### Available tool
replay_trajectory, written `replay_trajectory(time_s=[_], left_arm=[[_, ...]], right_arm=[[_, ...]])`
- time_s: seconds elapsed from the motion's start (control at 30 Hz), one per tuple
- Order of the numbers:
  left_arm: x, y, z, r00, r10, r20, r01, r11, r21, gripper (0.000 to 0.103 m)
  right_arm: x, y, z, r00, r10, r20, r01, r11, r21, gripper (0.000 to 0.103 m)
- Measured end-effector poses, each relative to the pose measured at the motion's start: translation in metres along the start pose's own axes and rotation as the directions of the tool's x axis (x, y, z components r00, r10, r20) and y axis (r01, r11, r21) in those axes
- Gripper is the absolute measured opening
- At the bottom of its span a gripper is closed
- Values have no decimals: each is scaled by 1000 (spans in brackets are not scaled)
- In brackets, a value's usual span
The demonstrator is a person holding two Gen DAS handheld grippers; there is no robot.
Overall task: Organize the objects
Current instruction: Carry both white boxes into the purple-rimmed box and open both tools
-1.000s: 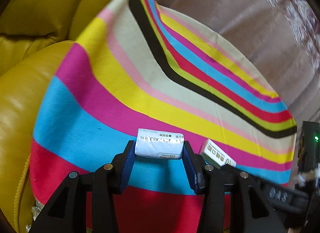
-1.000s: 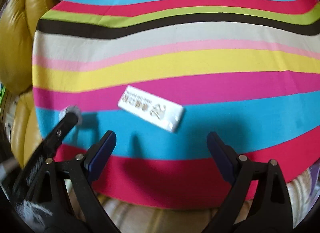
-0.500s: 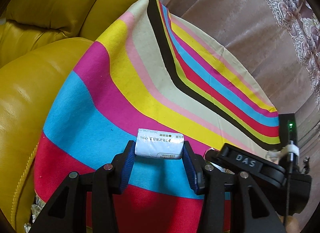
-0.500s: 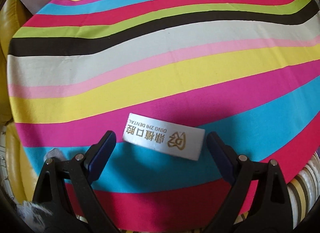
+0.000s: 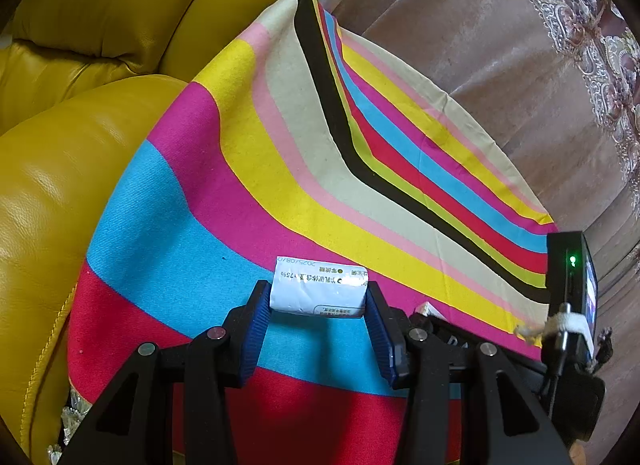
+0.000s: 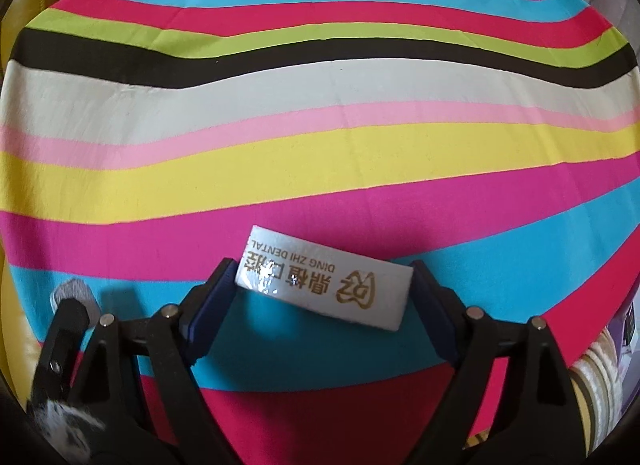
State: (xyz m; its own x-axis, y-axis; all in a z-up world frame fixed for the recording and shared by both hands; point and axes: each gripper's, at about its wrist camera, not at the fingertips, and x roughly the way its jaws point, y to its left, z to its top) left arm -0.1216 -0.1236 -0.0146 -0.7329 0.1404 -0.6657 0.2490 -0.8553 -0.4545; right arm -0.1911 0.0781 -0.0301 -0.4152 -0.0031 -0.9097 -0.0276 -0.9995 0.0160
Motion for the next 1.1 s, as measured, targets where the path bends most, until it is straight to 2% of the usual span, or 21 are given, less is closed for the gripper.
replay_trajectory(time_s=[0.2,0.53,1.1], left_arm=[[-4,-8,0,1000,18,10,-18,999,38,48],[-14,-45,-8,1000,14,-13,-12,989,145,48],[-17,-140,-58,991,-64,-121,100,942,320,48]], right_arm=[[-15,-15,-10,1000,-3,25,4,999,-47,87],[-42,-48,-19,998,9,65,-6,999,-47,87],[-70,-139,-42,997,23,74,-28,998,64,87]])
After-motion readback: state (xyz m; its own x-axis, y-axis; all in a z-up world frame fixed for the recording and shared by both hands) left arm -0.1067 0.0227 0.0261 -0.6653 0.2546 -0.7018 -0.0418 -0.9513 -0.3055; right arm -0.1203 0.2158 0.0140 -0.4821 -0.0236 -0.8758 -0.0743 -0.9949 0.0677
